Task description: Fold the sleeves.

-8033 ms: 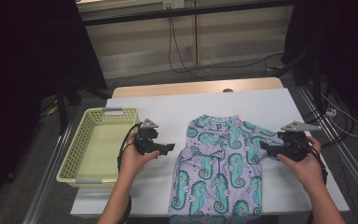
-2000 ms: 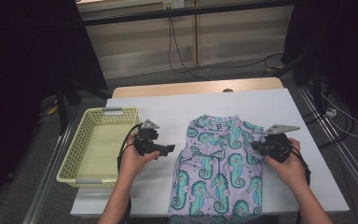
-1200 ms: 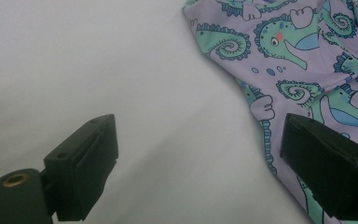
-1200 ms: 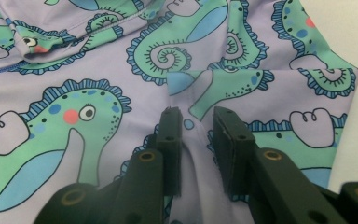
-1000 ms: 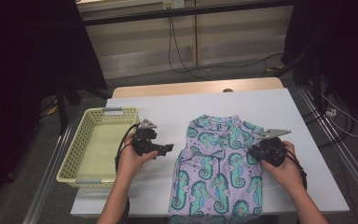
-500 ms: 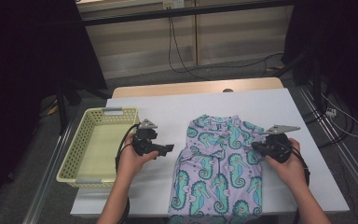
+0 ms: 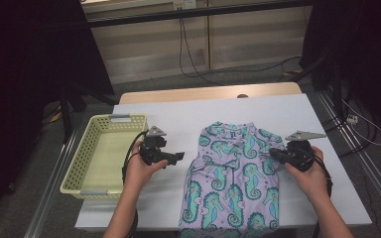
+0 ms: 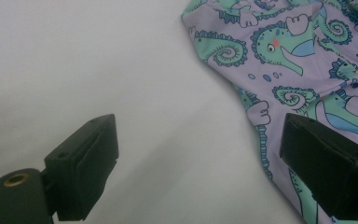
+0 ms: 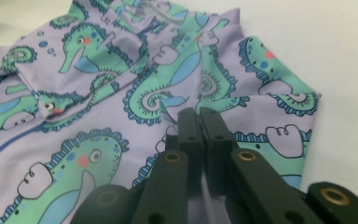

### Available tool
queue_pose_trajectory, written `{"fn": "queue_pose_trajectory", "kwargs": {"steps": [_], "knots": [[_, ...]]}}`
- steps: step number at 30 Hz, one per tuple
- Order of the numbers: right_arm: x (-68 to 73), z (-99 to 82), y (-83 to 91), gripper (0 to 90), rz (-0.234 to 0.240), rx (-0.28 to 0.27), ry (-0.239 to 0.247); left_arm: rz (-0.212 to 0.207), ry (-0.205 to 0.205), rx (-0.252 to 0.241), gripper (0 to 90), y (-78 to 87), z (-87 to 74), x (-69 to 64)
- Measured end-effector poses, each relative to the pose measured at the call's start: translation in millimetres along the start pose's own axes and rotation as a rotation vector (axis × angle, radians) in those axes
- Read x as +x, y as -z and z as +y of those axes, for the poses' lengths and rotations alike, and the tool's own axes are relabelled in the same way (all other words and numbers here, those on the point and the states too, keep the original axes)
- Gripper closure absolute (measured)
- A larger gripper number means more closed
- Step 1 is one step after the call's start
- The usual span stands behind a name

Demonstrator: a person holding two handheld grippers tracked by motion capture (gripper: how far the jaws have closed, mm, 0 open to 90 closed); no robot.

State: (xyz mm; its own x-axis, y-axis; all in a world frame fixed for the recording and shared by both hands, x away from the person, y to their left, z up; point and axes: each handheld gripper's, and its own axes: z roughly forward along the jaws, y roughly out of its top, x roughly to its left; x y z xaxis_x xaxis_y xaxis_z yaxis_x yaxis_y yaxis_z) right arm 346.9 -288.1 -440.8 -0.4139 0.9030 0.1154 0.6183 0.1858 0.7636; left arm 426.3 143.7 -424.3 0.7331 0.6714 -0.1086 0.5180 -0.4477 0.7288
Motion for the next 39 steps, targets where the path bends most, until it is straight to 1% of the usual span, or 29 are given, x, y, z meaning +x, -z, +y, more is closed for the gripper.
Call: {"fn": "queue_pose_trajectory", "kwargs": {"steps": [1,3,4,5,8,9,11,13,15,17,19,21,24,25,26,27,30,31,32,34,36,37,38,39], "knots": [[0.7,1.7,1.6,88.9,0.004,-0.014,-0.006,-0.003,0.002,-0.002,11.9,-1.0,0.3,0.7],[-0.6,2.8,2.4,89.0,-0.014,-0.013,-0.023,0.0,0.004,0.005,11.8,-3.5,-1.0,0.7],[-0.6,2.8,2.4,89.0,-0.014,-0.013,-0.023,0.0,0.004,0.005,11.9,-3.5,-1.0,0.7],[-3.3,2.3,3.4,89.0,-0.007,-0.028,-0.055,-0.003,0.004,0.01,11.8,-4.8,-1.5,0.4],[-4.1,3.6,4.5,89.1,-0.017,-0.032,-0.054,0.003,-0.005,0.009,11.9,-3.8,-0.6,0.4],[-3.8,5.2,6.4,89.1,-0.018,-0.051,-0.063,0.005,-0.009,0.002,11.9,-2.3,0.0,-0.7],[-2.8,7.0,8.7,89.1,-0.011,-0.061,-0.065,-0.002,-0.006,0.007,11.8,-2.0,0.4,-1.8],[-2.9,7.8,10.7,89.0,-0.012,-0.071,-0.073,0.002,-0.012,0.006,11.9,-3.4,0.4,-1.8],[-3.3,8.7,10.8,89.1,-0.021,-0.075,-0.07,-0.001,-0.005,0.007,11.8,-4.2,0.3,-2.2],[-2.8,9.8,10.5,89.1,-0.017,-0.076,-0.068,0.004,-0.014,0.01,11.9,-3.3,0.4,-1.8],[-0.8,11.4,10.8,89.1,-0.018,-0.084,-0.06,-0.004,-0.01,0.008,11.9,-2.3,1.0,-1.7],[0.2,12.5,11.0,89.1,-0.016,-0.087,-0.055,0.0,-0.006,0.002,11.9,-2.3,1.1,-2.0],[3.6,15.7,10.4,89.1,-0.015,-0.094,-0.052,-0.003,-0.008,0.01,11.8,-1.8,1.0,-1.7],[5.7,17.6,10.1,89.1,-0.027,-0.1,-0.048,0.0,-0.012,0.018,11.9,-3.0,-0.2,-1.5],[5.7,17.6,10.1,89.1,-0.027,-0.1,-0.048,0.0,-0.012,0.018,11.9,-3.0,-0.2,-1.5],[8.5,20.3,9.4,89.1,-0.023,-0.109,-0.044,0.003,-0.014,0.018,11.8,-3.8,-0.6,-1.7],[10.9,22.0,8.9,89.1,-0.02,-0.113,-0.044,0.0,-0.012,0.018,11.9,-3.8,-0.2,-1.3],[14.7,24.2,7.6,89.0,-0.017,-0.117,-0.037,-0.001,-0.011,0.017,11.8,-3.7,-0.1,-1.3],[14.7,24.2,7.6,89.0,-0.017,-0.117,-0.037,-0.004,-0.006,0.016,11.8,-3.7,-0.1,-1.4],[17.3,25.9,5.7,89.1,-0.016,-0.116,-0.026,0.002,-0.013,0.019,11.8,-3.9,-0.3,-1.1],[20.0,27.0,3.4,89.1,-0.013,-0.121,-0.023,0.002,-0.006,0.017,11.8,-5.1,-0.9,-2.0],[22.1,28.0,1.6,89.1,-0.012,-0.128,-0.01,0.0,-0.008,0.02,11.9,-5.4,-0.9,-2.2],[22.1,28.0,1.6,89.1,-0.012,-0.128,-0.01,-0.004,-0.009,0.023,11.9,-5.4,-0.8,-1.9],[23.7,29.1,0.5,89.1,-0.008,-0.133,-0.009,0.0,-0.012,0.024,11.8,-5.5,-0.9,-1.3]]}}
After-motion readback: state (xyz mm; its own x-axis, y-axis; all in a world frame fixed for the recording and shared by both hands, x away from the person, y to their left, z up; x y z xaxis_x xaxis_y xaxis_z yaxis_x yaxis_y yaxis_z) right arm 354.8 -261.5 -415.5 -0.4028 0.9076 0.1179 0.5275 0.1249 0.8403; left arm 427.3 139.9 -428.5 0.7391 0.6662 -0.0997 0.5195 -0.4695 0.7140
